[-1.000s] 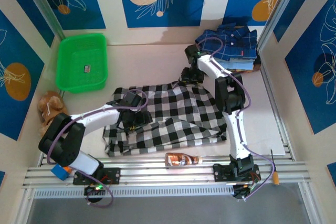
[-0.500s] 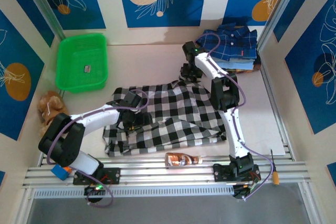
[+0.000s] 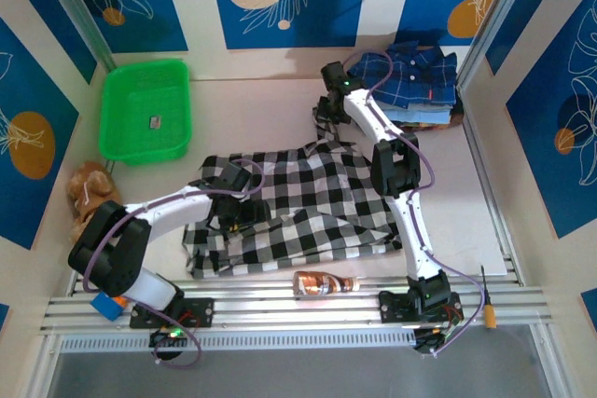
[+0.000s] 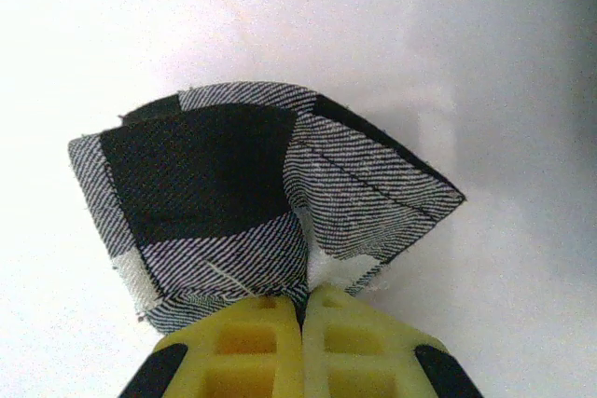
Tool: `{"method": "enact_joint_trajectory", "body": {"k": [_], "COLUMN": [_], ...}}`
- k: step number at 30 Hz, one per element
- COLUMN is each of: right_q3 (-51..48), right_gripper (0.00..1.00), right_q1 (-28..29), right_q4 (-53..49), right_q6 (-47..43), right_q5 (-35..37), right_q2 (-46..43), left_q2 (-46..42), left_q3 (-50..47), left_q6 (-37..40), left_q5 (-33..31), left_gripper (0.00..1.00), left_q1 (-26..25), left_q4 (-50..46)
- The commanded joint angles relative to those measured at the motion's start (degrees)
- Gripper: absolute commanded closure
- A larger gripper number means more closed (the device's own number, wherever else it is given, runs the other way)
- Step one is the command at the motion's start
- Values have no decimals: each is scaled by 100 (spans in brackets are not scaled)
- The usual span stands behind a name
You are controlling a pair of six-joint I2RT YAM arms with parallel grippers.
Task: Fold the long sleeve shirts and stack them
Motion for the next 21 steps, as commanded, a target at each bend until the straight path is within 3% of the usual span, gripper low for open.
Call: {"method": "enact_joint_trajectory", "body": {"k": [1, 21], "right_q3": [354, 1197], "right_gripper": [100, 100], "right_q1": [-54, -465], "right_q4": [820, 2417], "right_q6": [332, 1042], "right_q5": [-270, -564], "right_q2": [-399, -426], "left_q2": [148, 78], "left_q3": [-352, -516], "left_q6": [-33, -94], "left_q5": [-77, -91], "left_gripper": [14, 13], "left_q1": [70, 70], "left_q4": [-655, -681]}}
